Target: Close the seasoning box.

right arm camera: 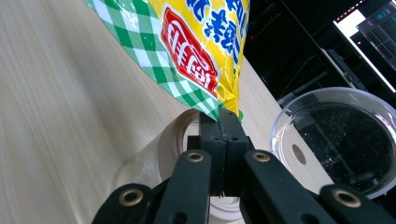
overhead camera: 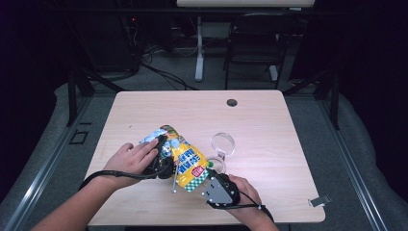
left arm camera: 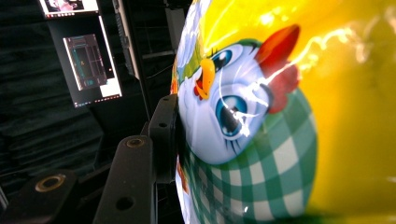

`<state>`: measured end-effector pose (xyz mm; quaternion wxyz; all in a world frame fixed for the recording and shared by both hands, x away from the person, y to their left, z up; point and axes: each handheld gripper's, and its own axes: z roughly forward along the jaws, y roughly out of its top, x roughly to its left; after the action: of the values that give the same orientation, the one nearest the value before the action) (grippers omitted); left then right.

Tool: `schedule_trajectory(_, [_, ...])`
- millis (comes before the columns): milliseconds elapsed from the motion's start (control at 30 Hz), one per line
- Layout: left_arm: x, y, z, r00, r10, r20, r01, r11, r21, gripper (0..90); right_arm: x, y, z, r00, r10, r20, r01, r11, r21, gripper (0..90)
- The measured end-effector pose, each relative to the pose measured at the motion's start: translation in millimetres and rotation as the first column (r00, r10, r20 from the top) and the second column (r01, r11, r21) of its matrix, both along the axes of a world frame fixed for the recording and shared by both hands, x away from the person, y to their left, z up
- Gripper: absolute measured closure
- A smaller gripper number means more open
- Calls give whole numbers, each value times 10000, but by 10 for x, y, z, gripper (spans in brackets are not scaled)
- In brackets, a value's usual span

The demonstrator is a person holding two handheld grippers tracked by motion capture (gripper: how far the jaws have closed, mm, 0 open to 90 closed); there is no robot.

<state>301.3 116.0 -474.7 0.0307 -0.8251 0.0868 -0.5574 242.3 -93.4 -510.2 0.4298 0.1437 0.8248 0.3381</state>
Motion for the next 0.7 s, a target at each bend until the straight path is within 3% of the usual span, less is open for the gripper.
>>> schedule_trajectory(700, [6,-14,13,9998,-168,135,161,9986,502,592,-5,23,-54,10000,-32,-87,33,9999,134,900])
